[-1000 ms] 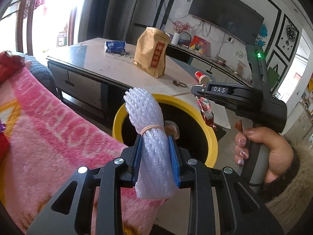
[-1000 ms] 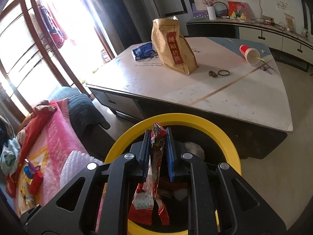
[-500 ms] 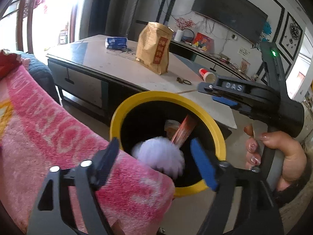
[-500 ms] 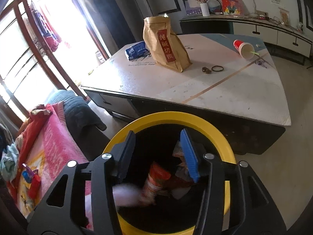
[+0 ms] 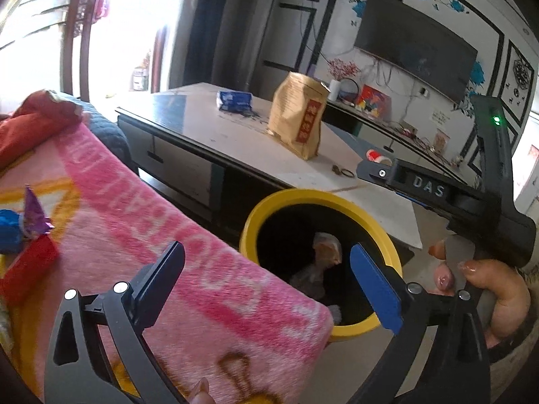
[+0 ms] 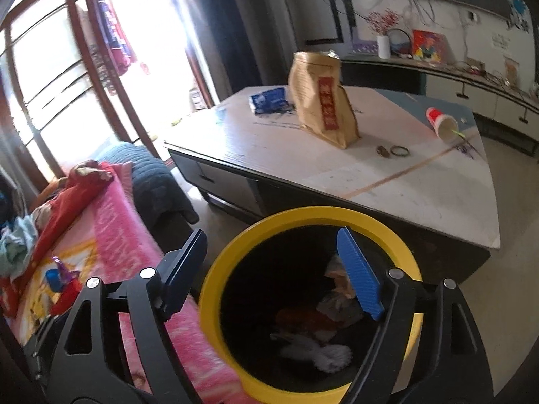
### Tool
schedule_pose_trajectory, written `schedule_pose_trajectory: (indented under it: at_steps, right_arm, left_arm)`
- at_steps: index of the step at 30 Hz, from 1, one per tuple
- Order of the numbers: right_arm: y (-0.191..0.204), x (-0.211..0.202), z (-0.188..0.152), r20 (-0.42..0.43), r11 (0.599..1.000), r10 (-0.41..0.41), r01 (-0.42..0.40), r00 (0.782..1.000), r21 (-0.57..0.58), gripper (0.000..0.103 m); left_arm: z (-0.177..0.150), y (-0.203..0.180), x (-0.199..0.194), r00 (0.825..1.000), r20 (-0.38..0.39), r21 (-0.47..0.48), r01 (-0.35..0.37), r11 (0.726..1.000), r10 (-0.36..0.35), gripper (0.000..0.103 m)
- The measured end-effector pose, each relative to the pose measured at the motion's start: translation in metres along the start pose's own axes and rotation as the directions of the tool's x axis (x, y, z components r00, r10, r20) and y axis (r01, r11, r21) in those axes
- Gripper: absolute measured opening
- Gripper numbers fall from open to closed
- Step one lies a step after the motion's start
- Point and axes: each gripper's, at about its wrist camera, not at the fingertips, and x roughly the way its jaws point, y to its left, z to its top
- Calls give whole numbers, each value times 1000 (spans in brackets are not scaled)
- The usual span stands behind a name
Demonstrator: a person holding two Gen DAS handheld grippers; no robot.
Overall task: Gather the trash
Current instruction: 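Move both tools back over the trash on the bed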
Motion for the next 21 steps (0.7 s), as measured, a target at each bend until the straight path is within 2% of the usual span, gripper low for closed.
schedule_pose_trajectory:
  at_steps: [11, 21]
  right_arm:
    - [38, -18, -3, 13, 995, 76, -75, 997, -73, 72]
    - [67, -30, -9, 10, 983, 139, -137, 990, -121, 72]
  left_arm:
    - [2, 28, -35, 995, 68, -47, -68, 997, 71, 96]
    - [0, 54, -64, 983, 117, -88, -132, 987, 142, 96]
